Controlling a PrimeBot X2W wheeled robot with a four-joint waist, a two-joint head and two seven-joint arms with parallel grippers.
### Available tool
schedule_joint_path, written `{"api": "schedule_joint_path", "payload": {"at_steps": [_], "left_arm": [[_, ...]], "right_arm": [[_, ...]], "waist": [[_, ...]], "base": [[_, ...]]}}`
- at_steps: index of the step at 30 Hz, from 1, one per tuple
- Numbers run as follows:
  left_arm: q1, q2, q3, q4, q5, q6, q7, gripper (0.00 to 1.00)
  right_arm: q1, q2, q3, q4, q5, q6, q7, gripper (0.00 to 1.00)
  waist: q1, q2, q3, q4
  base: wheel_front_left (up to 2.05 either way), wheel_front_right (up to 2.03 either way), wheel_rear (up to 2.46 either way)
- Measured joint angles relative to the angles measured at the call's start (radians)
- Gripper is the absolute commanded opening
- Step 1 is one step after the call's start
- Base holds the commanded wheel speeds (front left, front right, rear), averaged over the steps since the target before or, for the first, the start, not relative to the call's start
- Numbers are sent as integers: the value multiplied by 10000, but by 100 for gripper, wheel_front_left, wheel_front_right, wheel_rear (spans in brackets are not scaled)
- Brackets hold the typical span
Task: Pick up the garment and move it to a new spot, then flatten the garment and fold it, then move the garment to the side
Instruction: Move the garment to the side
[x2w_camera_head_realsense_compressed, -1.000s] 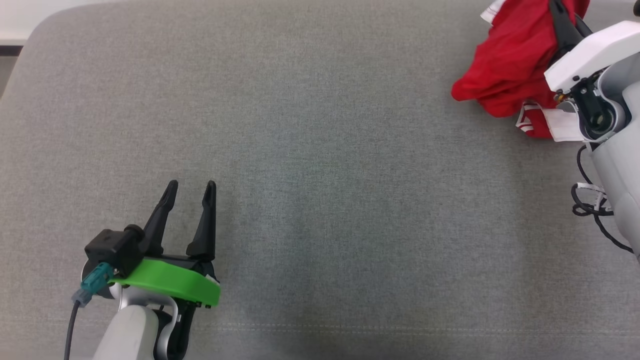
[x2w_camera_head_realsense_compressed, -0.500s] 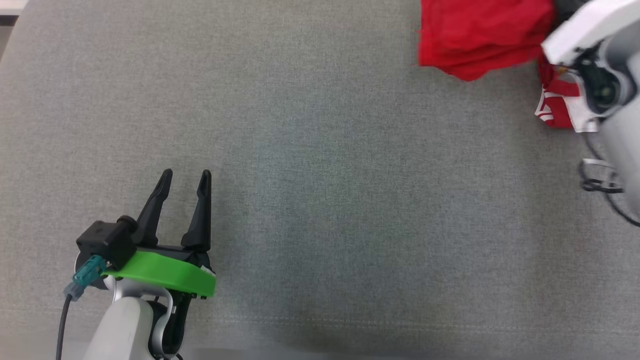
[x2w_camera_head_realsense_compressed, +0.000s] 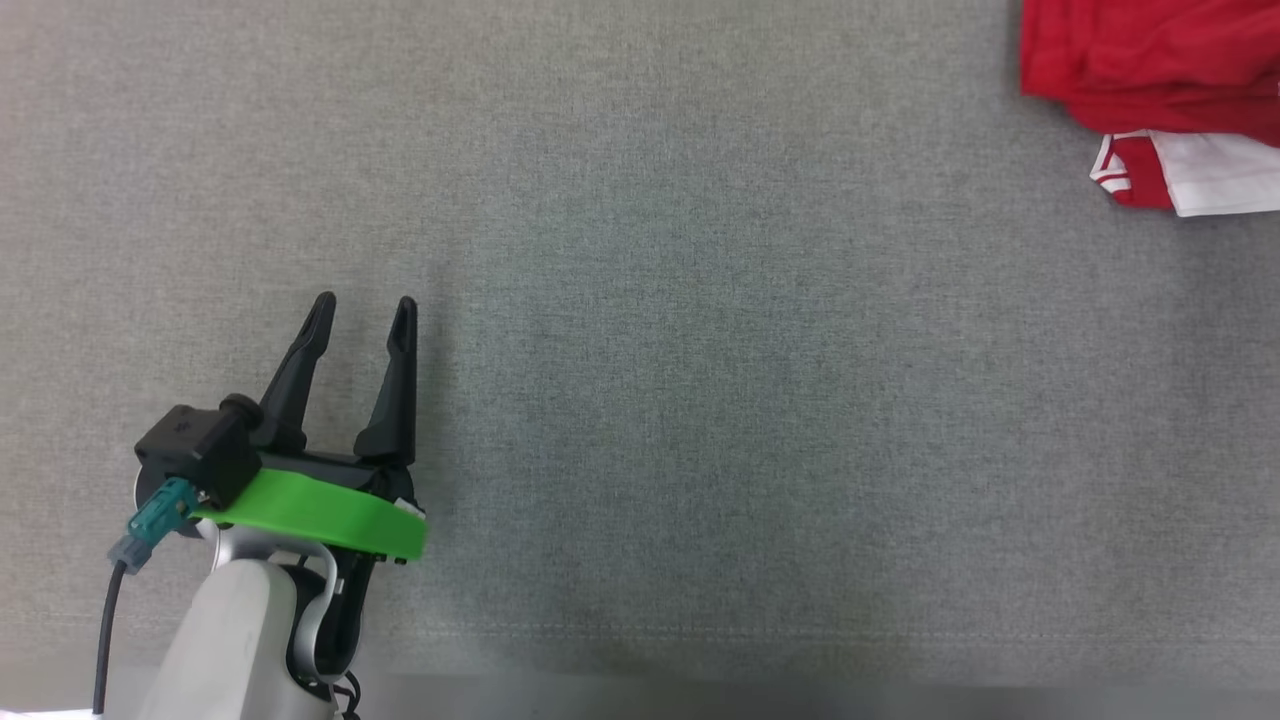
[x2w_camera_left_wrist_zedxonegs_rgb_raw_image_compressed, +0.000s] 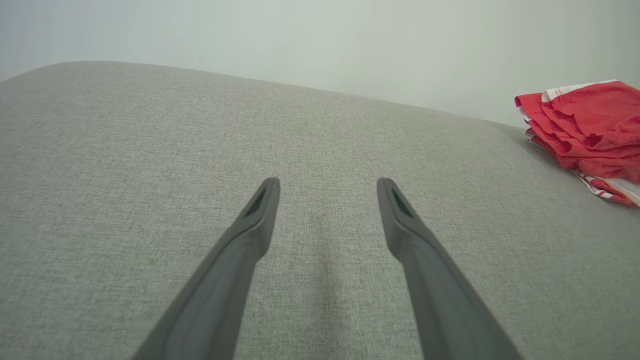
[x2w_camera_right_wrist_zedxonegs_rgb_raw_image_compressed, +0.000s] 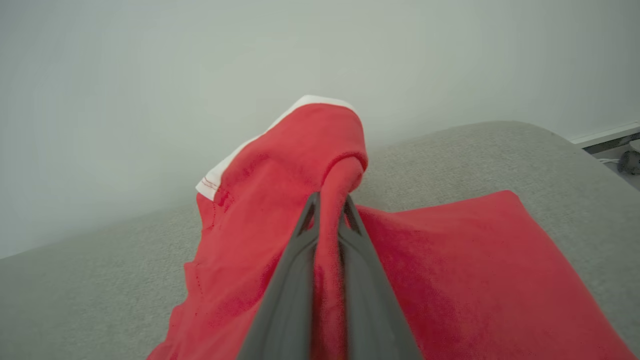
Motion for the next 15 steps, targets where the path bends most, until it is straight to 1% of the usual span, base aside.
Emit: {"api": "schedule_joint_path", "payload": {"at_steps": [1, 2, 5, 7, 11, 15], "left_arm": [[-44, -4, -44, -15, 0, 0, 0, 100], [-78, -4, -61, -8, -2, 0, 0, 100], [-96, 0, -71, 10, -2, 0, 0, 100], [-106, 2, -67, 8, -6, 0, 0, 100], [-156, -2, -144, 27, -75, 0, 0, 100], [-314, 0, -228, 56, -75, 0, 0, 100]], "right_arm": [[0, -92, -25, 75, -71, -161, -130, 0], [-11, -253, -65, 198, -211, -460, -293, 0], [-37, -359, -2, 512, -449, -901, -303, 0], [-37, -431, 115, 644, -598, -1053, -303, 0], [-41, -431, 370, 832, -888, -1160, -305, 0], [-42, -495, 566, 1080, -1229, -1469, -594, 0]], "waist": [[0, 0, 79, -5], [0, 0, 224, -9], [0, 0, 398, 0], [0, 0, 482, 13], [0, 0, 612, 46], [0, 0, 663, 103]], "base": [[0, 0, 0], [0, 0, 0], [0, 0, 0], [0, 0, 0], [0, 0, 0], [0, 0, 0]]}}
